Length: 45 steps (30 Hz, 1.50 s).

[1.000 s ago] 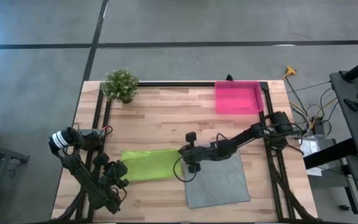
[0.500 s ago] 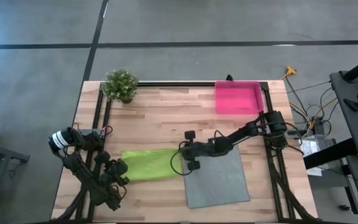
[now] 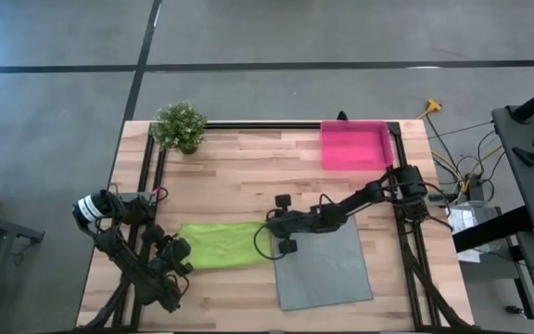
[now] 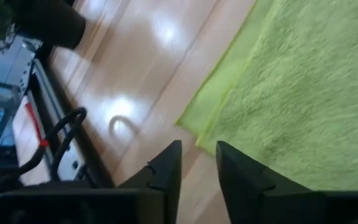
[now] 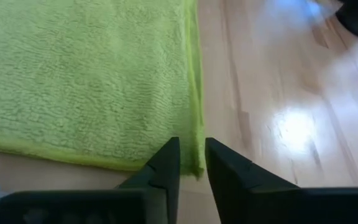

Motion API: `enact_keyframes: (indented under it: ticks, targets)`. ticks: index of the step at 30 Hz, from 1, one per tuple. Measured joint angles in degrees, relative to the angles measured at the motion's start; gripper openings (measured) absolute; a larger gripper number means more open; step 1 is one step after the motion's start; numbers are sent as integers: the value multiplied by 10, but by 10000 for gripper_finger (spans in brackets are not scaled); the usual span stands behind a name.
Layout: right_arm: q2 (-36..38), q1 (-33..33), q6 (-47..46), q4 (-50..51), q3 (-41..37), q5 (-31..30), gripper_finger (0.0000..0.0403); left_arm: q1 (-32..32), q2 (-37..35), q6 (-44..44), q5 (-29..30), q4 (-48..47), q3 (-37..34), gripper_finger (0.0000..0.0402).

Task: Roll microfiber towels into tight, uniform cylinder then place into a basket
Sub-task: Fold the green microfiber cloth

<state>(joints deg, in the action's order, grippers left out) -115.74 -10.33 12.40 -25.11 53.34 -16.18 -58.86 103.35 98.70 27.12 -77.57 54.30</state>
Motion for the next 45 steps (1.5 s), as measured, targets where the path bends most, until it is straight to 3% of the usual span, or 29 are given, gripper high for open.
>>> enact_keyframes:
  ticks: [8,17,24,27,31,36,38,45]
  targets:
    - [0,1,0,4,0,-21,95,0,0,29,-11,-66,17,102]
    - [1,2,-3,9,0,-33,95,-1,0,22,38,-67,54,102]
    - [36,1,-4,34,0,-50,90,-17,0,-187,131,58,85,102]
    - [65,1,-4,65,0,-42,89,-26,0,-226,144,70,99,102]
    - [98,-1,-4,104,0,68,88,-36,0,-236,150,91,105,102]
    - [106,-2,-32,99,-2,336,88,-42,2,-321,170,156,101,102]
    - [106,-3,-34,104,-2,366,92,-41,2,-351,189,170,101,107]
    - [106,-3,5,95,-2,365,97,-35,3,-380,200,185,89,150]
